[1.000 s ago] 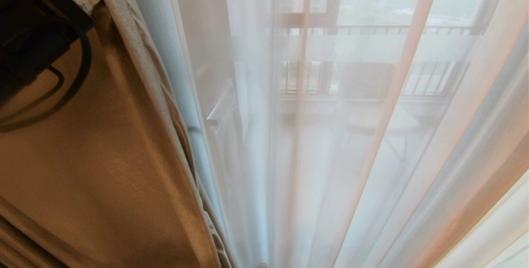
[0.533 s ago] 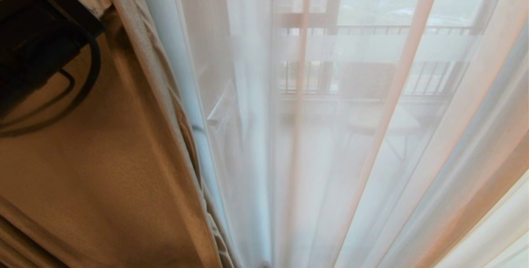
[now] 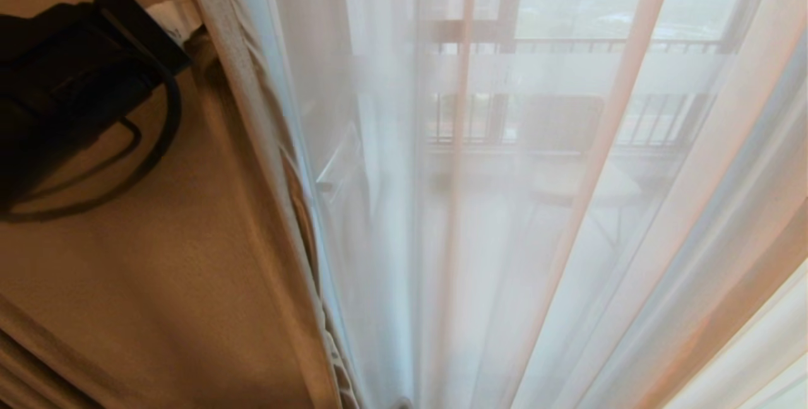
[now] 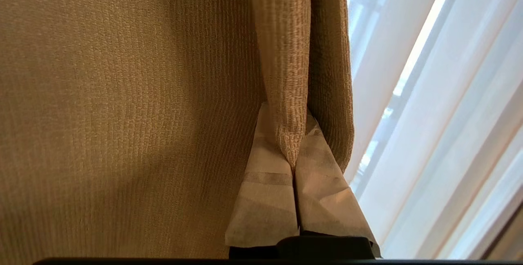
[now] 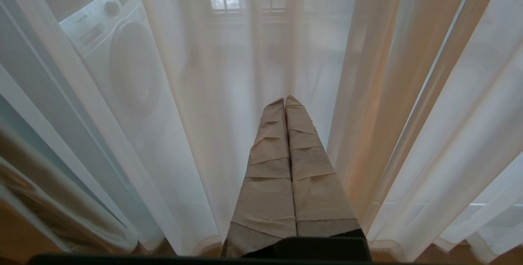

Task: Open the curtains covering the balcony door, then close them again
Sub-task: Close the outer curtains on both sides

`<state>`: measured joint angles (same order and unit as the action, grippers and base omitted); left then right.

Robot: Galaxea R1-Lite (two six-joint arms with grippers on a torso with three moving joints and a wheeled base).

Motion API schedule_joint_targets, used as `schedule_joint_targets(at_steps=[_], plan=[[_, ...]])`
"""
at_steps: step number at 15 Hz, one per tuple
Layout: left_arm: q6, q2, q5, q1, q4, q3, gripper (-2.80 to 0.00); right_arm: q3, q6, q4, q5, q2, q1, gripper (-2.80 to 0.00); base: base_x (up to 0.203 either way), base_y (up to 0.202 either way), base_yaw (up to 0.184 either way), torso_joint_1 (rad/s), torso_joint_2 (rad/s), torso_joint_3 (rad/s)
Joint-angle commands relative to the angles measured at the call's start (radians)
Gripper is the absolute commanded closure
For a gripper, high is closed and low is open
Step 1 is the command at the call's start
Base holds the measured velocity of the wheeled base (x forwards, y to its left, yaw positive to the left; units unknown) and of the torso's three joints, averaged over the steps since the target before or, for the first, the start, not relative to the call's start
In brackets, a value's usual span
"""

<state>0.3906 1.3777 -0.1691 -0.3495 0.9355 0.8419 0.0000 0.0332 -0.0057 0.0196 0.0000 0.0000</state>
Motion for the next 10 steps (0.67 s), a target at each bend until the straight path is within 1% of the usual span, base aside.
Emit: schedule_joint_targets(at_steps=[1, 7, 10], plan=[[0.002, 0.016, -0.001, -0.013, 0.011, 0.002, 0.0, 0.0, 0.001, 0.0, 0.0, 0.0, 0.0, 0.0, 0.0, 0.0, 0.0, 0.0, 0.0, 0.0], [0.002, 0.021, 0.004, -0.019, 0.014, -0.001, 0.0, 0.0, 0.001, 0.0, 0.0, 0.0, 0.0, 0.0, 0.0, 0.0, 0.0, 0.0, 0.0, 0.0], [0.001, 0.003, 0.052, -0.011, 0.009, -0.003, 0.0, 0.0, 0.001, -0.002, 0.0, 0.0, 0.0, 0.0, 0.0, 0.0, 0.0, 0.0, 0.0, 0.0]])
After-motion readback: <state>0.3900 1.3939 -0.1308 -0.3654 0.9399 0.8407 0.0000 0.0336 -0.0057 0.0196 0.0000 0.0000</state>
